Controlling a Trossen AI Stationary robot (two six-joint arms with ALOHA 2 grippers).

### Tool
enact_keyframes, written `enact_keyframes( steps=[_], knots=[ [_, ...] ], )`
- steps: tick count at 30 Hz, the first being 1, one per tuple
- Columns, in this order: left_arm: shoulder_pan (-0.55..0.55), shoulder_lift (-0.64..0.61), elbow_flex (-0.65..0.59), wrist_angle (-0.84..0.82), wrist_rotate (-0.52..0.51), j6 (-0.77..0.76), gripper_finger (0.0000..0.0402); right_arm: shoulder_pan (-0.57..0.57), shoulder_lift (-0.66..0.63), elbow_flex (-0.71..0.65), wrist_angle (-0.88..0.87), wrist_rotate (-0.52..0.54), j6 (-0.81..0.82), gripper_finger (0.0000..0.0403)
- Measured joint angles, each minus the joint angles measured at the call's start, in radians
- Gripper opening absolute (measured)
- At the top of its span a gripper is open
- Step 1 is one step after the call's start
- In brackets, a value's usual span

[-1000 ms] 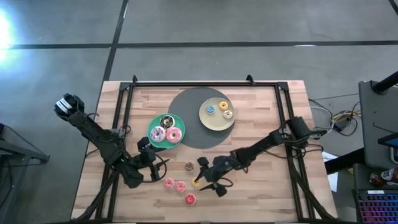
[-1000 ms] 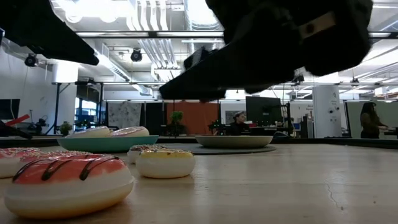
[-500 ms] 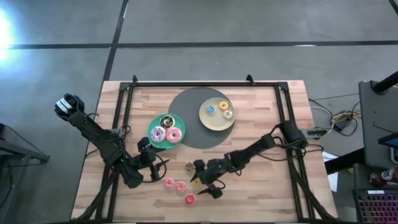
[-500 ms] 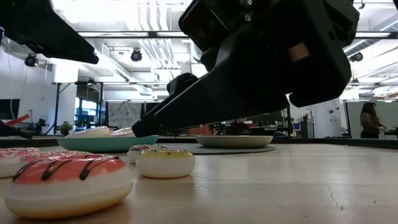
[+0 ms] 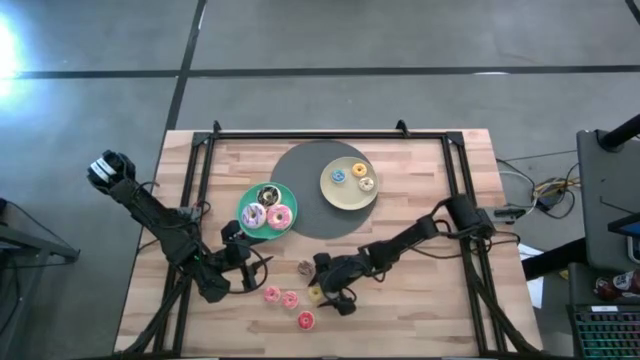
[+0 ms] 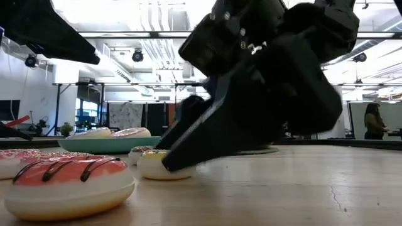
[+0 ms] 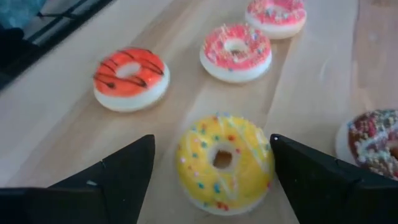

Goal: Pick & Place donuts
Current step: Put the small yellow donut on the brown plate

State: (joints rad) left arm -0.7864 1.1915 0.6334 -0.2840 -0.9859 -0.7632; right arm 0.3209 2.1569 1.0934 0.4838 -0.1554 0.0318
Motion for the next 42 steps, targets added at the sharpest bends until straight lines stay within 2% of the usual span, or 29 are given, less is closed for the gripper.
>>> enact_keyframes(
  steps=[7,19,26,36,42],
  knots=[
    [0.000,0.000,0.000,0.000,0.000,-0.001,0.0210,-0.001,0.003,-0.001,0.000,0.001,0.000,0.0285],
    [0.000,0.000,0.000,0.000,0.000,-0.003,0.0210,-0.001,0.003,-0.001,-0.001,0.000,-0.009,0.0223],
    [0.000,0.000,0.000,0.000,0.000,-0.004,0.0210,0.000,-0.011,-0.001,-0.010,-0.002,-0.014,0.0208],
    [0.000,0.000,0.000,-0.001,0.000,-0.001,0.0210,-0.015,-0.128,-0.005,-0.168,0.004,-0.065,0.0205],
    [0.000,0.000,0.000,-0.003,0.000,0.003,0.0210,-0.067,-0.252,-0.026,-0.300,0.079,-0.109,0.0205]
  ],
)
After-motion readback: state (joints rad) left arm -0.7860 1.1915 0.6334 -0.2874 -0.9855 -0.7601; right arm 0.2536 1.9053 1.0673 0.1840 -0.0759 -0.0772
